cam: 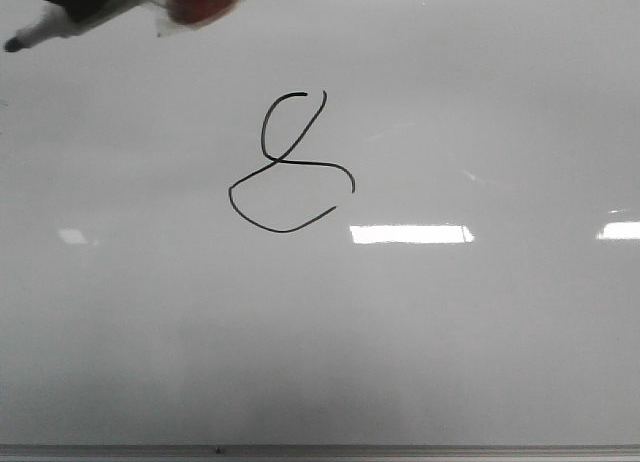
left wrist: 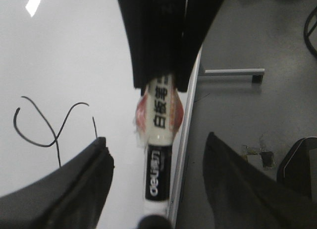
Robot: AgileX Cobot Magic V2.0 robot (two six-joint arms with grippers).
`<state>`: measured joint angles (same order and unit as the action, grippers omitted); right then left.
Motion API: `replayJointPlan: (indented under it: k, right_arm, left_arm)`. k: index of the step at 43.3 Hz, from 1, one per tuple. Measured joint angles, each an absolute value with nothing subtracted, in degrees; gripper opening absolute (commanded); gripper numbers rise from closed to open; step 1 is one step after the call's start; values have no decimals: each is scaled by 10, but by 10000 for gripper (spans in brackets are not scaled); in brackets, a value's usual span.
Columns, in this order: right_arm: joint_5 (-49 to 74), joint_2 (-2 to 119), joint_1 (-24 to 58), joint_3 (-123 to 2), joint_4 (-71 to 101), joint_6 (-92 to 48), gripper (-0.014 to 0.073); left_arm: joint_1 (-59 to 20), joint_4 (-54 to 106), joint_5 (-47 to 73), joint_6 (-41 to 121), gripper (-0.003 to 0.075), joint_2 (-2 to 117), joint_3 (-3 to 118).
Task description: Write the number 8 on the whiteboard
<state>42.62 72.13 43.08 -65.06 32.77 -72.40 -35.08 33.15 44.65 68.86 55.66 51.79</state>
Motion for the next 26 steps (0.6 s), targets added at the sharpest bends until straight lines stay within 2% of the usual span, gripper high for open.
replayJointPlan:
  k: [5,9,26]
  right_arm:
    - [423,721,449,-651,328,-725,-57]
    - [419,721,459,-651,328,-725,-57]
    - [405,721,464,-651,328,-725,-57]
  left_arm:
    - [-364,332,442,689,397,560,518]
    - [-366,331,442,689,363,562,518]
    - [-366,330,443,689,103,563,518]
